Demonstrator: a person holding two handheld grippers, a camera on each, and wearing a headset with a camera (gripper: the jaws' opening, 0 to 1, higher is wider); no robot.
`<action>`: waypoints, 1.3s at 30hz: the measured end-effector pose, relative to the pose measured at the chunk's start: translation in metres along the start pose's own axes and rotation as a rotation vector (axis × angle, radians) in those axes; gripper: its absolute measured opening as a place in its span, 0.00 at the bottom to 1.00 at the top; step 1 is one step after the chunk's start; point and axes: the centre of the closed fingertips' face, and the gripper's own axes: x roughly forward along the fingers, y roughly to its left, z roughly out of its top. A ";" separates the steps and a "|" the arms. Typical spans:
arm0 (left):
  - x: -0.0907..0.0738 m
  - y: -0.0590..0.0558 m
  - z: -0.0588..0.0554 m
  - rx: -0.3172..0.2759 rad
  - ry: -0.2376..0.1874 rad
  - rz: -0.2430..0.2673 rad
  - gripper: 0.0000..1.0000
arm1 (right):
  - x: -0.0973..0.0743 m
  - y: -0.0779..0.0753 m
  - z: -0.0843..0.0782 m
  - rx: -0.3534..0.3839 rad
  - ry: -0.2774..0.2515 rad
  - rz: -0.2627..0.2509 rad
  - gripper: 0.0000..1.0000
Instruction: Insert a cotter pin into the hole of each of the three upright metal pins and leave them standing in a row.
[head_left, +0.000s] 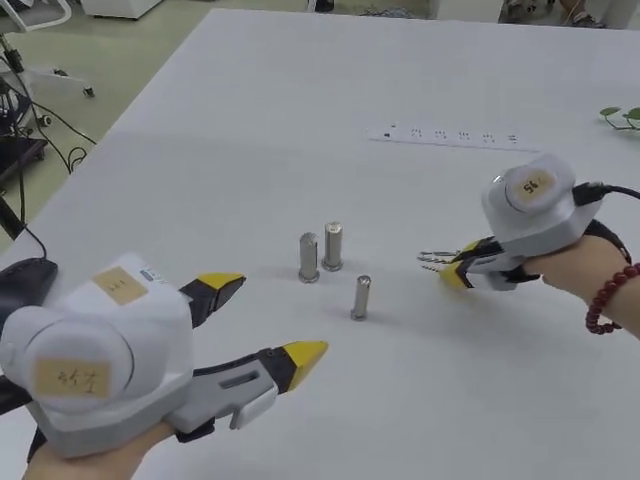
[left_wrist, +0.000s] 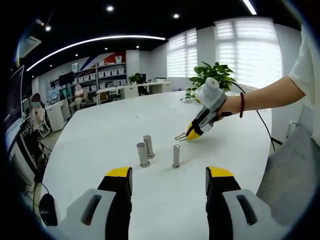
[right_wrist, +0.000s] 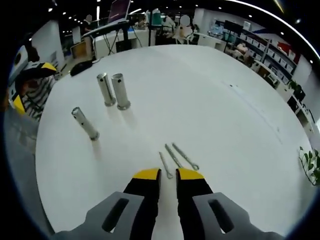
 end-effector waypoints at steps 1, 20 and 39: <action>0.000 0.000 0.000 -0.001 0.000 0.000 0.58 | 0.000 0.000 -0.001 -0.003 0.003 0.003 0.14; 0.002 -0.001 -0.001 -0.004 0.006 -0.008 0.57 | 0.006 0.000 0.000 -0.098 0.090 0.084 0.05; -0.002 0.004 0.004 0.005 -0.005 -0.001 0.55 | 0.000 0.006 0.000 -0.187 0.064 0.039 0.01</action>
